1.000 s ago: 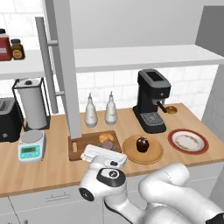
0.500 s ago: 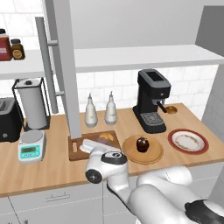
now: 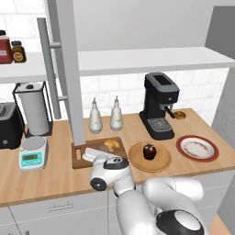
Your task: From the different types of pastries on the counter, select a croissant and place it on the cutting board. Then retrieve a jar of jam from the cabinet and place it alongside the croissant on the cutting board.
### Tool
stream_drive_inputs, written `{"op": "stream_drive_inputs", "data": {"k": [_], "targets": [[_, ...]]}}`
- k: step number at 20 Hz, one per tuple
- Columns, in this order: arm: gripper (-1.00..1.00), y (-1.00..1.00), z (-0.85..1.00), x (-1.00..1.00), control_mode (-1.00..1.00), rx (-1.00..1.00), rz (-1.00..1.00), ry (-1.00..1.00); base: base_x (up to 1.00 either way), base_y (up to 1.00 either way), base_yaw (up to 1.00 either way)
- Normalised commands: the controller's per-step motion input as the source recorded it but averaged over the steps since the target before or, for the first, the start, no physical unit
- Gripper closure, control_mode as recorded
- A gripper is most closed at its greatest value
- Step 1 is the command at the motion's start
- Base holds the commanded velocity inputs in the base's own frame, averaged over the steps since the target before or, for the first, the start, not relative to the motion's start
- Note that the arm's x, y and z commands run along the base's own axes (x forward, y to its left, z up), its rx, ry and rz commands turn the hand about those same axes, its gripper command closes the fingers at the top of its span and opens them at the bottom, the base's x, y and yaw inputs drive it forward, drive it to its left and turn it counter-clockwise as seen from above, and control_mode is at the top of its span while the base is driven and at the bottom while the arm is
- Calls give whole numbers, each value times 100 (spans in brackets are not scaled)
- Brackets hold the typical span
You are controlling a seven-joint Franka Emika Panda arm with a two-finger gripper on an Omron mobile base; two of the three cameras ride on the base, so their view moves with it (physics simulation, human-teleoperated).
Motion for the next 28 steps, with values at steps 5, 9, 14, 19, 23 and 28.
{"op": "stream_drive_inputs", "data": {"k": [5, 9, 14, 19, 23, 28], "targets": [[100, 10, 0, 32, -100, -1, 0, 0, 0, 0, 0], [100, 24, -23, 57, -100, 0, 0, 0, 0, 0, 0], [100, 13, -37, 60, -100, 0, 0, 0, 0, 0, 0], [100, 4, -50, 31, -100, -2, 0, 0, 0, 0, 0], [-100, 35, -89, -32, -100, 0, 1, -1, 0, 0, 0], [-100, 60, -20, -47, -100, 0, 0, 0, 0, 0, 0]]}}
